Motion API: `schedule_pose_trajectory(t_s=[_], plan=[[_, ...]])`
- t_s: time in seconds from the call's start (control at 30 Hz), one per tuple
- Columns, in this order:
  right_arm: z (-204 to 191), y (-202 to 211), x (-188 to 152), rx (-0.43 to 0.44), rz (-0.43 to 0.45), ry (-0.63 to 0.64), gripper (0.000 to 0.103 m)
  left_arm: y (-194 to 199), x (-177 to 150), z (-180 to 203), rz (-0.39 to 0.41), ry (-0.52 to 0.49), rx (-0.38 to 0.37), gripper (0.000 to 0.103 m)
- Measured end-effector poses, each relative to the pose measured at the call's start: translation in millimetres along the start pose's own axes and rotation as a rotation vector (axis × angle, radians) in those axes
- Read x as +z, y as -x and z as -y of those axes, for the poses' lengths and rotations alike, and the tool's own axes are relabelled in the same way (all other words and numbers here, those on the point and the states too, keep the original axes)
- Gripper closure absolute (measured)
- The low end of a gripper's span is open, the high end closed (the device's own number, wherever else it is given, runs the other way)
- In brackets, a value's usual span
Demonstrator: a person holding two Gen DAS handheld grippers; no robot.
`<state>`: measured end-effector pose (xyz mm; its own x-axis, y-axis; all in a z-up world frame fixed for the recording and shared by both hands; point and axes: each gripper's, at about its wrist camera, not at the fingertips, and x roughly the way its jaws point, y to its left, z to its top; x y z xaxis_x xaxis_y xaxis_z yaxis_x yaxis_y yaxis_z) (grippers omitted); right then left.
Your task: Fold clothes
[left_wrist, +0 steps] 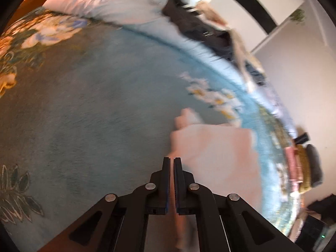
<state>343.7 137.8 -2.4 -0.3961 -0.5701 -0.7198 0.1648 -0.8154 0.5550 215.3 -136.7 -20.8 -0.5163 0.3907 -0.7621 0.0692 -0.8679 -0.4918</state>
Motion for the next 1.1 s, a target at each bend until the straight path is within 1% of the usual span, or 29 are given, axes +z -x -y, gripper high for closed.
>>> schedule_pose_trajectory(t_s=[0.07, 0.13, 0.17, 0.2, 0.23, 0.27, 0.3, 0.37, 0.4, 0.5, 0.67, 0.7, 0.77, 0.83, 0.87, 0.9, 0.97, 1.0, 1.03, 1.1], plan=[[2.7, 0.1, -2.1, 0.0, -0.008, 0.0, 0.067, 3.9, -1.6, -8.5, -0.003, 0.027, -0.028, 0.1], [7.4, 6.6, -3.8, 0.005, -0.002, -0.013, 0.067, 16.8, -6.2, -14.0, -0.001, 0.053, -0.079, 0.098], [11.0, 10.2, -5.1, 0.003, 0.003, -0.02, 0.067, 23.8, -11.3, -13.2, -0.001, 0.049, -0.104, 0.096], [15.9, 13.7, -6.6, -0.003, 0.007, -0.032, 0.065, 30.2, -16.5, -11.7, -0.002, 0.042, -0.128, 0.088], [22.6, 15.5, -8.0, -0.01, 0.007, -0.054, 0.062, 36.7, -21.8, -10.2, -0.003, 0.035, -0.153, 0.081], [28.2, 14.7, -8.2, -0.009, 0.005, -0.075, 0.062, 41.0, -27.7, -7.2, -0.011, 0.023, -0.18, 0.067], [34.2, 14.1, -8.7, 0.002, 0.004, -0.101, 0.062, 44.9, -33.8, -3.8, -0.02, 0.011, -0.208, 0.061], [41.9, 14.1, -9.5, 0.04, 0.009, -0.144, 0.062, 52.5, -50.4, 5.6, -0.042, -0.04, -0.257, 0.061], [43.4, 13.9, -9.3, 0.051, 0.011, -0.154, 0.062, 53.0, -57.6, 10.3, -0.059, -0.067, -0.261, 0.061], [43.2, 12.9, -8.1, 0.058, 0.01, -0.155, 0.062, 50.6, -76.4, 18.9, -0.102, -0.136, -0.243, 0.061], [44.9, 14.8, -11.6, 0.093, 0.006, -0.171, 0.062, 43.7, -91.8, 21.6, -0.155, -0.164, -0.249, 0.061], [45.1, 14.2, -12.7, 0.104, 0.002, -0.177, 0.062, 44.4, -95.9, 18.7, -0.171, -0.163, -0.249, 0.063], [43.7, 9.7, -13.5, 0.125, -0.006, -0.186, 0.062, 45.0, -102.8, 10.7, -0.193, -0.131, -0.259, 0.063], [40.8, 5.3, -14.6, 0.146, -0.014, -0.191, 0.062, 44.9, -102.7, 0.4, -0.205, -0.052, -0.343, 0.068], [39.5, 3.5, -15.3, 0.155, -0.018, -0.193, 0.062, 44.4, -102.8, -5.4, -0.21, -0.019, -0.362, 0.075], [39.3, 2.4, -16.0, 0.16, -0.02, -0.196, 0.062, 43.9, -103.1, -11.0, -0.214, 0.011, -0.376, 0.085], [40.0, -0.6, -15.7, 0.175, -0.023, -0.206, 0.062, 43.3, -105.1, -19.5, -0.222, 0.04, -0.366, 0.096], [40.4, -2.3, -15.1, 0.184, -0.024, -0.214, 0.062, 43.6, -106.3, -21.0, -0.222, 0.044, -0.37, 0.096], [40.9, -4.3, -14.2, 0.192, -0.025, -0.222, 0.062, 44.8, -107.9, -22.3, -0.222, 0.049, -0.39, 0.096], [43.0, -8.4, -12.4, 0.209, -0.025, -0.244, 0.062, 45.5, -110.4, -22.7, -0.222, 0.043, -0.384, 0.096]])
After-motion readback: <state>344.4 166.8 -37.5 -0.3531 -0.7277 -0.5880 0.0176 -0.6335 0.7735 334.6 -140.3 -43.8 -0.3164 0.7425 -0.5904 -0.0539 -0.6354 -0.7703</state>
